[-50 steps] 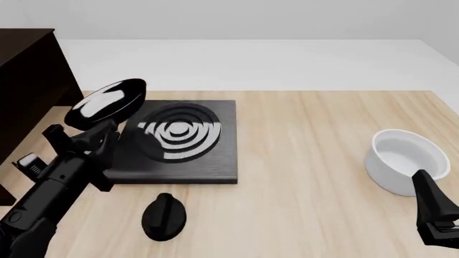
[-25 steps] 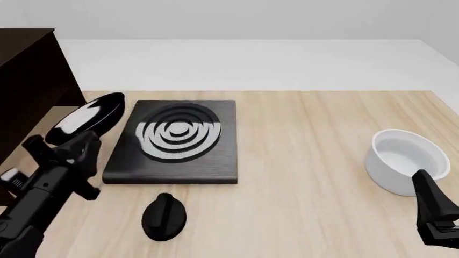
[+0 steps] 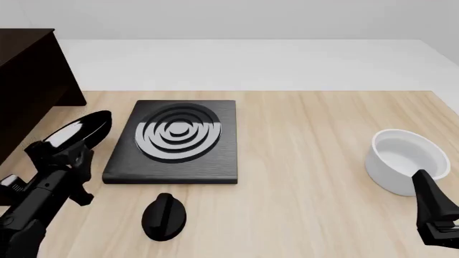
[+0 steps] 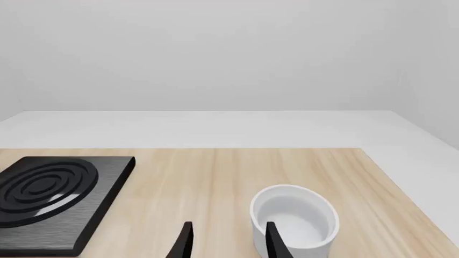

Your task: Put the frying pan under the cabinet shelf.

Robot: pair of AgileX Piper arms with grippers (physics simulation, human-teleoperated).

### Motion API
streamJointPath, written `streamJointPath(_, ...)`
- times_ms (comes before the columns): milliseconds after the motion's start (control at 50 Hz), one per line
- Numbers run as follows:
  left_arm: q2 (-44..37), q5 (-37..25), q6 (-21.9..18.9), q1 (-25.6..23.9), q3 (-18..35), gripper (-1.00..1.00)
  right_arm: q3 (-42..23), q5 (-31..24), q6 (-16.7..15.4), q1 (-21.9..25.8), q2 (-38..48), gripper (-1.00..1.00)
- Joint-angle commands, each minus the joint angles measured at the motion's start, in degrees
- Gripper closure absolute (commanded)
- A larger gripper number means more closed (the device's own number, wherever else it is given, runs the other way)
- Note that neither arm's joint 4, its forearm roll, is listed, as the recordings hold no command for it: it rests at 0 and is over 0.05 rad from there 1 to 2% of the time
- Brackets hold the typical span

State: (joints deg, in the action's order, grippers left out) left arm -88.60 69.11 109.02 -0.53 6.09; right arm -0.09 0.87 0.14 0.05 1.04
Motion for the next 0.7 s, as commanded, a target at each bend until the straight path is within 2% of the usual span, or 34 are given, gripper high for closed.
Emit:
streamJointPath(20,-3.3,0.8,-2.8,5.1,1.4,1.00,0.0,0.0,0.0,0.0,0.0,-1.00)
streamJointPath(40,-4.3,0.8,-1.5,4.5,1.5,1.00,0.0,0.0,0.0,0.0,0.0,-1.00)
streamJointPath(80,-5.2,0.8,-2.9,5.8,1.5,1.00,0.0,0.0,0.0,0.0,0.0,-1.00)
streamJointPath(100,-5.7,0.8,-1.6,5.3,2.0,1.00,0.0,0.0,0.0,0.0,0.0,-1.00)
streamJointPath(160,-7.6,0.8,-2.9,7.0,2.2,1.00,0.0,0.0,0.0,0.0,0.0,-1.00)
streamJointPath(220,-9.6,0.8,-1.2,6.7,3.4,1.00,0.0,0.0,0.0,0.0,0.0,-1.00)
streamJointPath(300,-12.1,0.8,-1.4,7.0,4.3,1.00,0.0,0.0,0.0,0.0,0.0,-1.00)
streamJointPath(340,-13.3,0.8,-0.5,7.6,4.7,1.00,0.0,0.0,0.0,0.0,0.0,-1.00)
streamJointPath(360,-13.0,0.8,-2.6,10.7,5.2,1.00,0.0,0.0,0.0,0.0,0.1,-1.00)
streamJointPath(380,-14.6,0.8,-1.0,10.5,5.3,1.00,0.0,0.0,0.0,0.0,0.0,-1.00)
streamJointPath(400,-14.7,0.8,-1.0,10.5,5.3,1.00,0.0,0.0,0.0,0.0,0.0,-1.00)
streamJointPath(420,-15.2,0.8,-4.2,13.5,5.3,1.00,0.0,0.0,0.0,0.0,0.0,-1.00)
streamJointPath(480,-18.0,0.8,-4.0,14.4,5.7,1.00,0.0,0.0,0.0,0.0,0.0,-1.00)
streamJointPath(500,-18.8,0.8,-4.8,16.0,6.0,1.00,0.0,0.0,0.0,0.0,0.0,-1.00)
streamJointPath(520,-20.0,0.8,-7.3,18.6,6.4,1.00,0.0,0.0,0.0,0.0,0.0,-1.00)
streamJointPath(580,-20.9,0.8,-5.5,18.3,6.6,1.00,0.0,0.0,0.0,0.0,0.0,-1.00)
streamJointPath(600,-21.1,0.8,-9.2,21.8,6.3,1.00,0.0,0.0,0.0,0.0,0.0,-1.00)
streamJointPath(640,-22.4,0.8,-7.8,21.6,6.4,1.00,0.0,0.0,0.0,0.0,0.0,-1.00)
streamJointPath(660,-23.0,0.8,-9.9,23.7,6.2,1.00,0.0,0.0,0.0,0.0,0.0,-1.00)
streamJointPath(700,-23.4,0.7,-11.0,25.2,6.4,1.00,0.0,0.0,0.0,0.0,0.0,-1.00)
